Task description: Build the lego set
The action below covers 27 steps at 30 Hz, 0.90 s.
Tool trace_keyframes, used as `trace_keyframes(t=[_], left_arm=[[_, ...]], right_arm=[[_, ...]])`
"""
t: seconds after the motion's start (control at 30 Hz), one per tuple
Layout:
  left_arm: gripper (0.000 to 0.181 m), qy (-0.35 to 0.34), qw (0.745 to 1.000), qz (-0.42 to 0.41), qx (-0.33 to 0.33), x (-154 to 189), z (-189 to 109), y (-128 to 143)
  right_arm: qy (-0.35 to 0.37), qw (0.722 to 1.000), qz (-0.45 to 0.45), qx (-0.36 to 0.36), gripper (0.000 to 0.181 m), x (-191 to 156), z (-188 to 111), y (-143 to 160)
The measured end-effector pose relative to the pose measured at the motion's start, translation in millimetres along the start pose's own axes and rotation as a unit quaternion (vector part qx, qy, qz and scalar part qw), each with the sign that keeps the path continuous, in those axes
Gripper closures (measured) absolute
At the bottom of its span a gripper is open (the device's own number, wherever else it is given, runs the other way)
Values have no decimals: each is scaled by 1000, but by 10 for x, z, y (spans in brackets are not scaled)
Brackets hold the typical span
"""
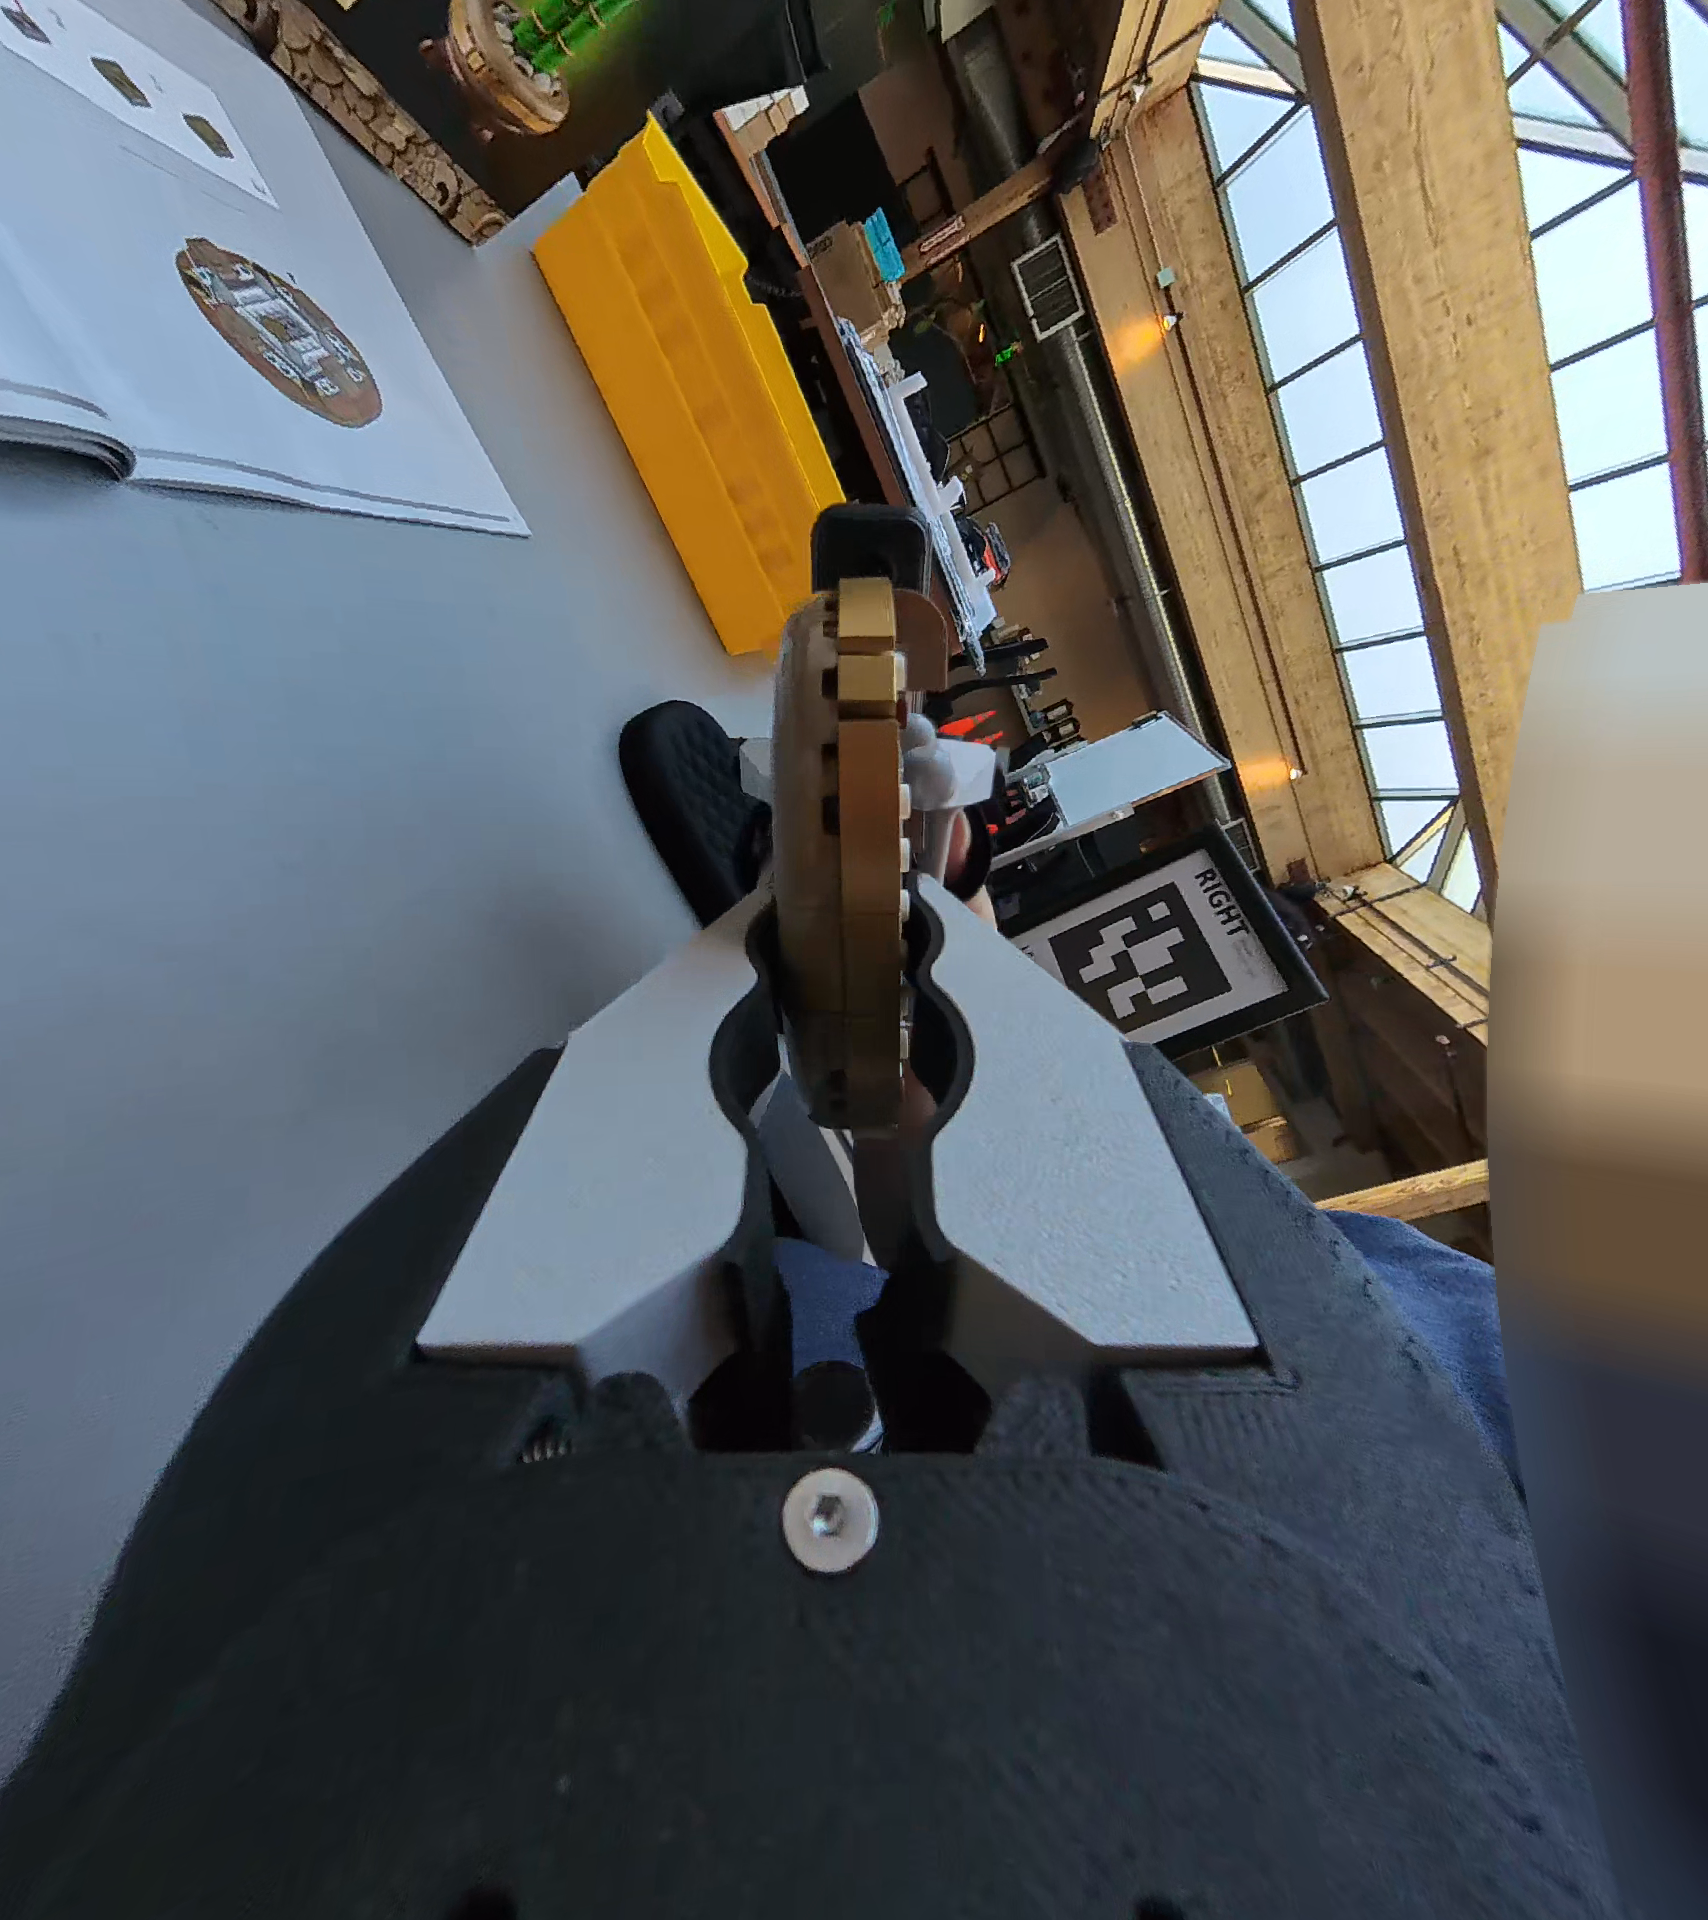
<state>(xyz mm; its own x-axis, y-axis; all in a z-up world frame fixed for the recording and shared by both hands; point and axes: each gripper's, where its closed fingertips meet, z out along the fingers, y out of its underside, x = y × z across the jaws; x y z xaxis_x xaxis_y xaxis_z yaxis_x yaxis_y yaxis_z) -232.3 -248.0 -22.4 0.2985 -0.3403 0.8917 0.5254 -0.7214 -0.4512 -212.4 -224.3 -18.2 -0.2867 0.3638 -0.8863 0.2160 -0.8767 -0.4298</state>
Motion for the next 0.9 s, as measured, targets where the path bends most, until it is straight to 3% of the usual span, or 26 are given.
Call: trace_keyframes(t=[0.13,0.2,0.23,0.33,0.43,0.5,0.53,0.67,0.73,0.9], left_arm=[[163,-1,1000,-14,2,-82,-21,44],[162,5,999,-41,7,-134,-39,44],[163,8,998,-57,7,-165,-49,48],[163,9,994,-108,-3,-295,-57,100],[163,-5,990,-141,-18,-444,-26,175],[163,-15,988,-150,-30,-518,6,216],[163,-21,988,-150,-35,-548,19,230],[163,-45,988,-142,-50,-646,51,277],[163,-51,987,-144,-55,-678,57,302],[163,-56,979,-169,-103,-788,75,463]], right_arm=[[16,999,-22,-20,151,77,11,69],[73,991,-107,-35,95,198,15,94],[99,977,-182,-47,82,232,6,104],[137,895,-413,-95,57,222,40,214],[184,798,-550,-161,34,363,114,341],[222,760,-575,-206,31,556,143,382],[230,757,-568,-227,32,645,155,416],[240,776,-524,-257,44,840,198,475],[245,772,-522,-266,67,883,187,484],[245,774,-498,-306,68,1012,103,638]])
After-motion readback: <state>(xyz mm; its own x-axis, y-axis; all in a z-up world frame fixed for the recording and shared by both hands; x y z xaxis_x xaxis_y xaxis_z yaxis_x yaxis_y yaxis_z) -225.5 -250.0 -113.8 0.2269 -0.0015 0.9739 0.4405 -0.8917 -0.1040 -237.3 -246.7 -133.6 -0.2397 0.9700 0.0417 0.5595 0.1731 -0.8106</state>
